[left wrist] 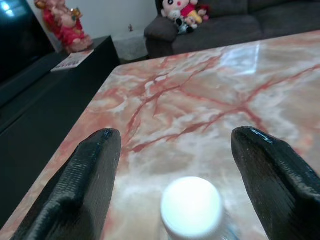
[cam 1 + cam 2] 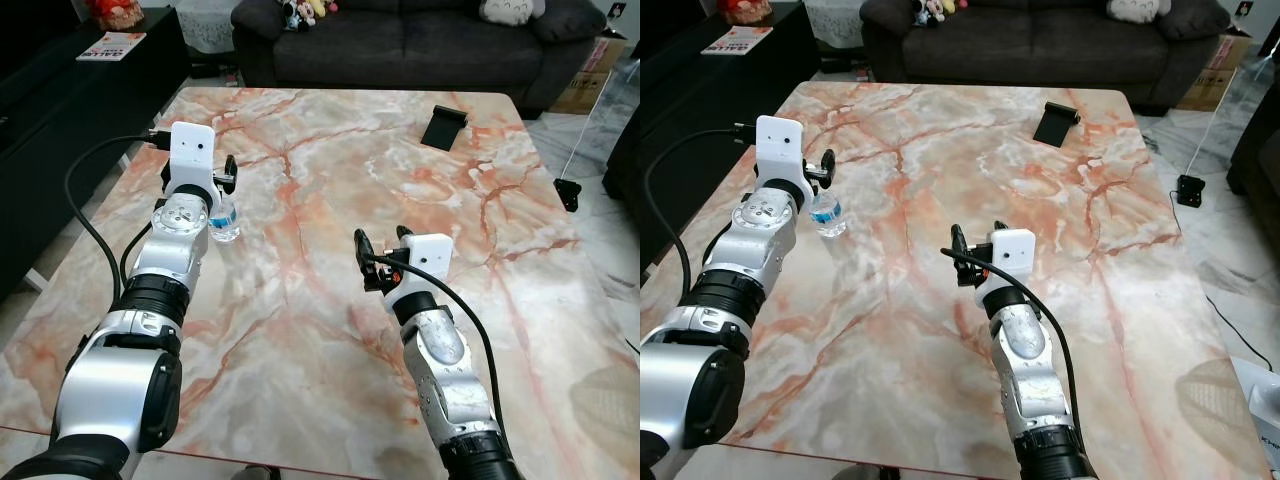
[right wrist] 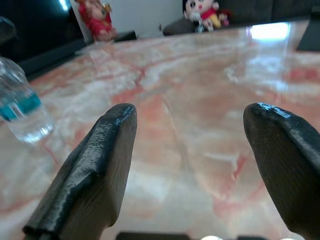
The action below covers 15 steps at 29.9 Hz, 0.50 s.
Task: Picking trash to rubbish bin
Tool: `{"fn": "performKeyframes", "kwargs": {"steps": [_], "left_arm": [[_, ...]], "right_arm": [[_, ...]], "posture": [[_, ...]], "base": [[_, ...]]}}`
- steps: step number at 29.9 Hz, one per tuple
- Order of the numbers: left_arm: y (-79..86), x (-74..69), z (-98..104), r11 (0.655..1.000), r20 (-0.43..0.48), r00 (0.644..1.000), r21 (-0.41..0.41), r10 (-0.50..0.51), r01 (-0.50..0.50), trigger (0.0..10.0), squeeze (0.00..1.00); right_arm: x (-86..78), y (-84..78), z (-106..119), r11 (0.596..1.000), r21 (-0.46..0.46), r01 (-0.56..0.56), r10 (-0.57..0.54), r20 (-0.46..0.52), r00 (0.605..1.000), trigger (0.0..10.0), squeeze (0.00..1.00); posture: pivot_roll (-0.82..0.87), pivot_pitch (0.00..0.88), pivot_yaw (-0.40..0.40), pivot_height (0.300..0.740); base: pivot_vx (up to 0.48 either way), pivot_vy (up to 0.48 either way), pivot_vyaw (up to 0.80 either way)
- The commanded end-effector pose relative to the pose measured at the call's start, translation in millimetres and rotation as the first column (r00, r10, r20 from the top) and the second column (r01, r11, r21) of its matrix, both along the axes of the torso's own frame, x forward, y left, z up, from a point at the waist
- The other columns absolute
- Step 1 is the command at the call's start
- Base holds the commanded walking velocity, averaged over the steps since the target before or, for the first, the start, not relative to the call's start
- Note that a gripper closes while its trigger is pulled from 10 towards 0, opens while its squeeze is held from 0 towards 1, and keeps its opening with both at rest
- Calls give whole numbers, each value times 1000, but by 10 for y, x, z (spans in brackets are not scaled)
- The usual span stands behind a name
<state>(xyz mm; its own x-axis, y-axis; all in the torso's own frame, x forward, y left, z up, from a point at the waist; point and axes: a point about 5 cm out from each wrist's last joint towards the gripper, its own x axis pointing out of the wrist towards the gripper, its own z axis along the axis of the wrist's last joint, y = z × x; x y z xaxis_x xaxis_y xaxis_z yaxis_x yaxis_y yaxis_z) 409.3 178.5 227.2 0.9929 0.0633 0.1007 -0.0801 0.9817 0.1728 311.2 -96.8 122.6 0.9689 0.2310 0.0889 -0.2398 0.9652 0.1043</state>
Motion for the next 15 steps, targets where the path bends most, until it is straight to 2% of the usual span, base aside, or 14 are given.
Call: {"fn": "performKeyframes", "kwargs": {"steps": [1,9,10,11,15], "left_arm": [[39,22,63,1000,3,1000,-3,23,-23,10000,0],[16,40,48,1000,-9,1000,-29,6,-7,10000,0],[3,41,46,1000,-8,1000,-28,1,-2,2078,0],[-7,41,48,1000,-6,1000,-26,-5,5,0,0],[-65,40,66,999,7,999,-22,-37,38,0,0]], "right_arm": [[-21,29,49,1000,0,-15,15,12,1000,10000,0],[-38,10,53,1000,-1,-9,9,3,1000,10000,0],[-39,9,55,1000,-1,-8,8,2,1000,10000,0],[-39,8,56,1000,-1,-7,7,2,1000,10000,0],[-32,3,56,1000,-1,-5,5,0,1000,10000,0]], "posture": [[34,196,38,740],[31,203,41,740],[29,202,41,740],[29,202,41,740],[33,199,42,740]], "base": [[0,0,0],[0,0,0],[0,0,0],[0,0,0],[0,0,0]]}}
